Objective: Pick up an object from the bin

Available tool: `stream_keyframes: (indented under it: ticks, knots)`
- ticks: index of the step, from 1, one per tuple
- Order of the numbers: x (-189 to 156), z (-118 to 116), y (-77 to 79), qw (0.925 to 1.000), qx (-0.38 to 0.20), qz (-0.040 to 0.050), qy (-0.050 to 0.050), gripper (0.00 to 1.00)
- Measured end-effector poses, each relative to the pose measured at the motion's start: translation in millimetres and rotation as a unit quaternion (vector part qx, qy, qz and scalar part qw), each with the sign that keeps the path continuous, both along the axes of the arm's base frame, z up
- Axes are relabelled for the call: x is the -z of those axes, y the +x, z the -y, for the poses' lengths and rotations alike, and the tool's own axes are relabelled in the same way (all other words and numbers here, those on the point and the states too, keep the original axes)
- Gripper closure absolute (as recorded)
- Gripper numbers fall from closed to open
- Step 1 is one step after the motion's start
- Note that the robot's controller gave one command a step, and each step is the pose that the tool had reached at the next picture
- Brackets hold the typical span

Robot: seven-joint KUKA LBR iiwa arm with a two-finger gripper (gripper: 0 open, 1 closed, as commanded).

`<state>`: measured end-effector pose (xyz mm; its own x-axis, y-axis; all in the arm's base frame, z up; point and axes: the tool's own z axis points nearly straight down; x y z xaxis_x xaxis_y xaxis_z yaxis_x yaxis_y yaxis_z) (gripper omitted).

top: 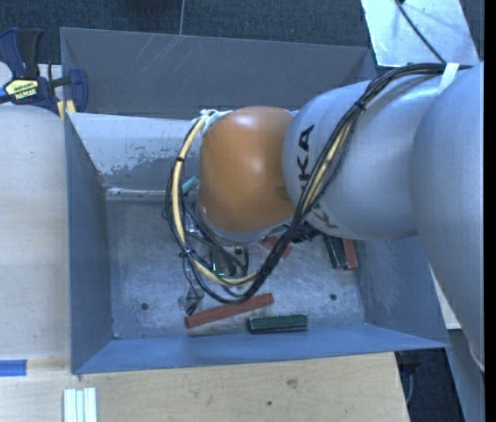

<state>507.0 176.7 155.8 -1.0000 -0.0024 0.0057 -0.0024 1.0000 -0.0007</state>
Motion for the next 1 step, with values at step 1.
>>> stream_keyframes:
  ticks: [1]
  knots:
    - [86.8, 72.6, -14.7, 0.9905, -0.137, 0.0017, 0.0, 0.0]
